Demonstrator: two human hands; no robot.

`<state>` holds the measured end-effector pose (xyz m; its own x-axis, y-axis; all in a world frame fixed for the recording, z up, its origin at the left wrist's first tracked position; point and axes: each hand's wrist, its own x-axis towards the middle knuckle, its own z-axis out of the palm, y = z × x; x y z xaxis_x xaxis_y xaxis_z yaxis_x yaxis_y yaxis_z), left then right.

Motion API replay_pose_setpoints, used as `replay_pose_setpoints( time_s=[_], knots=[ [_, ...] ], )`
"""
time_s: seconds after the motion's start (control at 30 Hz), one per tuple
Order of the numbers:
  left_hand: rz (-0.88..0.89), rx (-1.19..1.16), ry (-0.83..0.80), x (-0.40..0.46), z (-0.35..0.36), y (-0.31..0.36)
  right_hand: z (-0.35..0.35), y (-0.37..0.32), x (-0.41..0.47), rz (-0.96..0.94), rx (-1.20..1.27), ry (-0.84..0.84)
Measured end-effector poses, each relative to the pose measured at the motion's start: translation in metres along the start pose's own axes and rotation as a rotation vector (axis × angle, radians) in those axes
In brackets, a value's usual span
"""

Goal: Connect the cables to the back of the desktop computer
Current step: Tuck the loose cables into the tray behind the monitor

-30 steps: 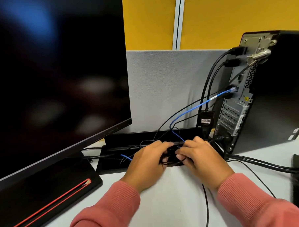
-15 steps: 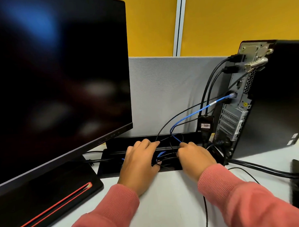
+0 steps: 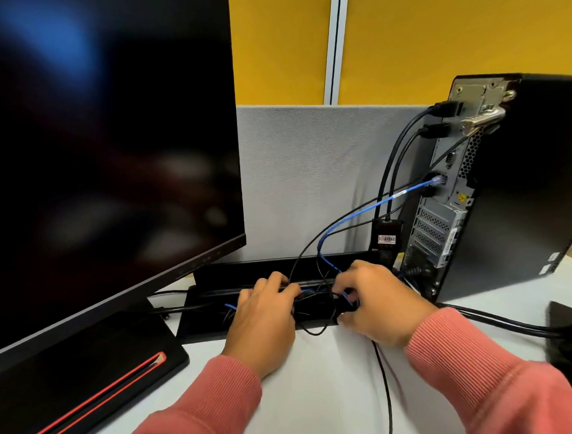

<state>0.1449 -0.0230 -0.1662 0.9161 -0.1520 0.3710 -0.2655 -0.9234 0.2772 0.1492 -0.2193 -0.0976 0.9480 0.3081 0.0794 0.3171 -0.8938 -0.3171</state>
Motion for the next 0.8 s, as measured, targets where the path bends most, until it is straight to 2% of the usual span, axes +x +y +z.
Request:
replay_pose_setpoints(
  time_s=[0.17,0.3,0.4,0.47,0.6,0.8],
  knots=[
    [0.022,0.008,-0.049,0.002,0.001,0.002,0.006,0.008,-0.008,-0.01,0.336,0.05],
    [-0.014,-0.082,-0.16,0.005,-0.002,0.0,0.011,0.006,-0.009,-0.116,0.241,0.002],
    [-0.043,-0.156,-0.197,0.007,-0.002,-0.001,0.012,0.006,-0.004,-0.093,0.271,0.025],
    [-0.033,-0.169,-0.178,0.007,-0.003,-0.001,0.015,0.006,0.004,-0.058,0.165,0.039],
    [0.021,-0.124,-0.037,0.002,-0.009,-0.002,0.026,0.002,0.02,-0.049,-0.127,-0.025],
    [0.07,-0.09,0.075,-0.001,-0.017,-0.002,0.04,0.007,0.038,0.024,-0.316,-0.04]
  ],
)
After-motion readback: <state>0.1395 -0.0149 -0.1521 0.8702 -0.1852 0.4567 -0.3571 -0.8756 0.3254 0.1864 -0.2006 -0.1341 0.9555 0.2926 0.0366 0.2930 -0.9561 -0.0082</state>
